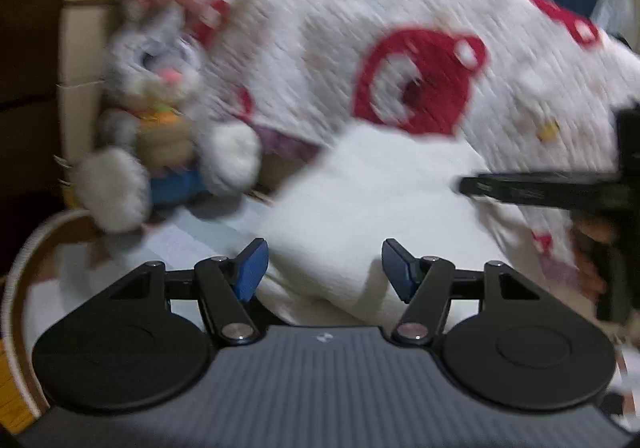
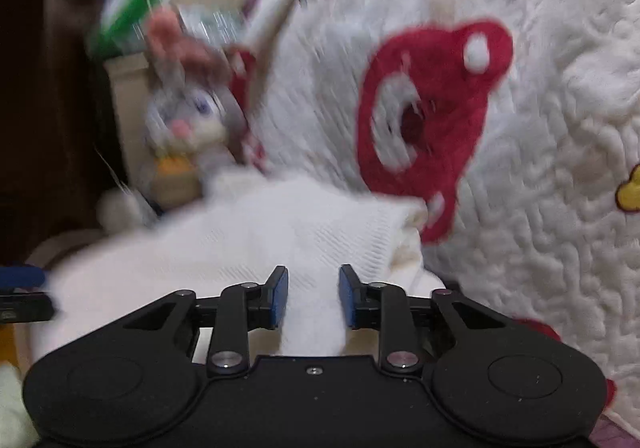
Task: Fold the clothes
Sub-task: 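Lift and carry the folded garment with both tools toward the clothes stack, then lower the garment onto the clothes stack and open both tools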
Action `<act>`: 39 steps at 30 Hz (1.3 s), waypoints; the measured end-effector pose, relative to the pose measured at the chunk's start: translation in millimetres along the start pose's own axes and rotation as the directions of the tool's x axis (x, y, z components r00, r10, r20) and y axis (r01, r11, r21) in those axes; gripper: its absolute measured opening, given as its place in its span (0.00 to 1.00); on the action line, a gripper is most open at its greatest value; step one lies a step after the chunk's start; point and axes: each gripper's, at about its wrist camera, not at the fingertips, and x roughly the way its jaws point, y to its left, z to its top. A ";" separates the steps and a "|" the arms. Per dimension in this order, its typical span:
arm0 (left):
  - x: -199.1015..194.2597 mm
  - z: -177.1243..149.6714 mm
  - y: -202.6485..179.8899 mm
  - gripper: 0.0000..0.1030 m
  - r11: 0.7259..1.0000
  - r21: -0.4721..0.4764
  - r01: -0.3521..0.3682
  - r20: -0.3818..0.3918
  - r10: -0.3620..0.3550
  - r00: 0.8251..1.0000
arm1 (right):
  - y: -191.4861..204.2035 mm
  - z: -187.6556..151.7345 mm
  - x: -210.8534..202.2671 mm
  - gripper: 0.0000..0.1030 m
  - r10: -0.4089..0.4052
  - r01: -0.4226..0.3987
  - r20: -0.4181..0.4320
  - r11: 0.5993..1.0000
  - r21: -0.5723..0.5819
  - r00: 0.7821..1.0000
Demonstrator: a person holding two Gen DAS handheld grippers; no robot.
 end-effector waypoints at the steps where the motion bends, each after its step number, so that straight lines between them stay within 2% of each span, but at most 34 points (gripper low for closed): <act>1: 8.4 -4.9 0.2 0.59 1.000 -0.011 0.018 -0.031 -0.018 0.999 | 0.0 -6.2 5.4 0.30 -0.009 0.009 -0.020 1.000 -0.006 1.000; 4: 29.6 -17.4 1.6 0.61 0.997 -0.057 0.059 -0.087 -0.063 0.994 | -7.0 -22.6 8.3 0.30 -0.051 0.051 -0.014 0.999 -0.001 0.999; 10: 39.6 -25.1 -17.2 0.61 1.000 -0.001 0.026 -0.056 -0.026 0.998 | -22.6 -40.4 20.3 0.30 -0.065 0.063 0.010 0.992 0.110 0.998; 13: 44.0 -26.1 -18.4 0.61 1.000 0.004 0.020 -0.048 -0.020 0.999 | -22.0 -43.5 24.2 0.30 -0.081 0.079 0.014 0.991 0.108 0.997; 16: 43.1 -23.7 -15.3 0.62 1.000 -0.017 0.024 -0.060 -0.025 0.998 | -23.4 -36.9 9.0 0.31 -0.052 0.050 0.007 0.979 0.197 0.999; 19: 37.0 -19.3 -10.9 0.62 0.999 -0.039 0.027 -0.075 -0.030 0.997 | -24.1 -30.1 -12.8 0.41 0.005 -0.009 0.014 0.954 0.298 1.000; 20: 35.8 -18.3 -8.8 0.62 0.999 -0.045 0.029 -0.077 -0.032 0.997 | -19.5 -32.4 -24.7 0.56 0.048 -0.055 0.031 0.952 0.300 0.998; 21: 36.1 -17.9 -6.2 0.62 0.998 -0.052 0.033 -0.075 -0.037 0.996 | -11.9 -36.0 -36.3 0.63 0.080 -0.088 0.039 0.959 0.269 0.996; 22: 36.3 -17.6 -3.7 0.62 0.998 -0.060 0.037 -0.074 -0.042 0.996 | -2.4 -43.0 -44.0 0.63 0.081 -0.088 0.038 0.972 0.218 0.996; 24: 38.1 -17.0 1.0 0.64 0.995 -0.080 0.054 -0.083 -0.060 0.995 | 21.0 -64.1 -50.5 0.62 0.014 -0.015 0.025 0.998 0.069 1.000; 25: 38.4 -16.2 2.9 0.64 0.994 -0.091 0.062 -0.092 -0.070 0.993 | 27.4 -74.8 -53.1 0.62 -0.005 0.004 0.033 0.999 0.037 0.999; 27: 35.3 -13.6 3.1 0.67 0.993 -0.096 0.067 -0.114 -0.078 0.990 | 17.6 -89.8 -57.4 0.62 0.029 -0.037 0.058 0.988 0.148 0.998; 29: 28.2 -12.4 -2.9 0.73 0.996 -0.082 0.044 -0.120 -0.054 0.991 | 4.0 -97.1 -65.0 0.62 0.075 -0.089 0.070 0.966 0.241 0.995; 30: 24.8 -12.3 -7.1 0.80 0.997 -0.072 0.023 -0.123 -0.031 0.992 | 0.8 -99.7 -70.5 0.63 0.082 -0.098 0.074 0.965 0.244 0.994; 31: 21.1 -12.5 -11.8 0.83 0.998 -0.058 0.000 -0.128 -0.007 0.992 | -1.1 -102.6 -76.4 0.63 0.087 -0.103 0.077 0.967 0.235 0.993; 33: 13.1 -13.8 -22.1 0.84 0.999 -0.020 -0.048 -0.140 0.045 0.989 | -5.4 -112.0 -87.4 0.64 0.102 -0.115 0.066 0.966 0.233 0.993; 35: 3.4 -18.4 -37.0 0.87 0.996 0.047 -0.079 -0.162 0.085 0.983 | -7.9 -126.2 -97.8 0.64 0.082 -0.090 0.043 0.967 0.237 0.996; 37: -7.9 -27.6 -53.0 0.88 0.992 0.107 -0.071 -0.179 0.089 0.980 | -9.5 -142.7 -108.6 0.64 0.040 -0.042 0.014 0.970 0.240 0.999; 39: -18.8 -39.8 -68.6 0.90 0.990 0.124 -0.066 -0.181 0.088 0.980 | -14.1 -160.2 -125.8 0.64 0.030 -0.035 0.023 0.963 0.267 0.999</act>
